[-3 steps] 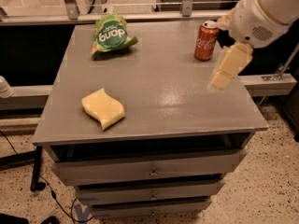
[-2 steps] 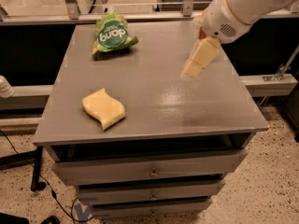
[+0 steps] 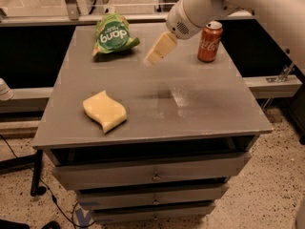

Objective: Pick green rice chip bag

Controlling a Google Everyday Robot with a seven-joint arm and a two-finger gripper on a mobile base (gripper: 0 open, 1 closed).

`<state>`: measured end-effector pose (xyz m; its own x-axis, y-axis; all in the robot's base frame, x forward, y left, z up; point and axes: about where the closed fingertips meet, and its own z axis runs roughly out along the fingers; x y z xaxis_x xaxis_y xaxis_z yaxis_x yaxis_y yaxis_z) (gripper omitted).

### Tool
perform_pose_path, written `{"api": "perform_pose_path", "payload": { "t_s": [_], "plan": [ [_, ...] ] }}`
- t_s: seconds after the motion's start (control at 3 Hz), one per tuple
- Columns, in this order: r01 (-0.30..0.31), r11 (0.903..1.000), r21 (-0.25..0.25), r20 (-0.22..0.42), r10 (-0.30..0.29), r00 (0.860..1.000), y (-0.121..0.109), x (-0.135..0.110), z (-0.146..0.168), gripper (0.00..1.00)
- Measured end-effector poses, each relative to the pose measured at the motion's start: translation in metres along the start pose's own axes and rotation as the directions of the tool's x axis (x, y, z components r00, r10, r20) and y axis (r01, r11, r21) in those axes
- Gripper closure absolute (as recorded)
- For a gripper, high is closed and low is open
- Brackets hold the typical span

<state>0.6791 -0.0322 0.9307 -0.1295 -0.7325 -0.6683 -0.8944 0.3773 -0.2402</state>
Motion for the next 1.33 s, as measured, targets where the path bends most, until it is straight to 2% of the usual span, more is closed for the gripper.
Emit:
{"api": "perform_pose_path", "payload": {
  "t_s": [0.67,1.0,1.33],
  "plan": [
    [-0.014,0.9999,-0.005,0.014,0.014,1.000,-0.002,-0.001,0.011,0.00],
    [-0.053,0.9985,-0.013,0.060,0.053,0.997,-0.013,-0.007,0.052,0.00],
    [-0.073,0.9972,-0.018,0.109,0.074,0.991,-0.035,-0.017,0.096,0.00]
  ]
}}
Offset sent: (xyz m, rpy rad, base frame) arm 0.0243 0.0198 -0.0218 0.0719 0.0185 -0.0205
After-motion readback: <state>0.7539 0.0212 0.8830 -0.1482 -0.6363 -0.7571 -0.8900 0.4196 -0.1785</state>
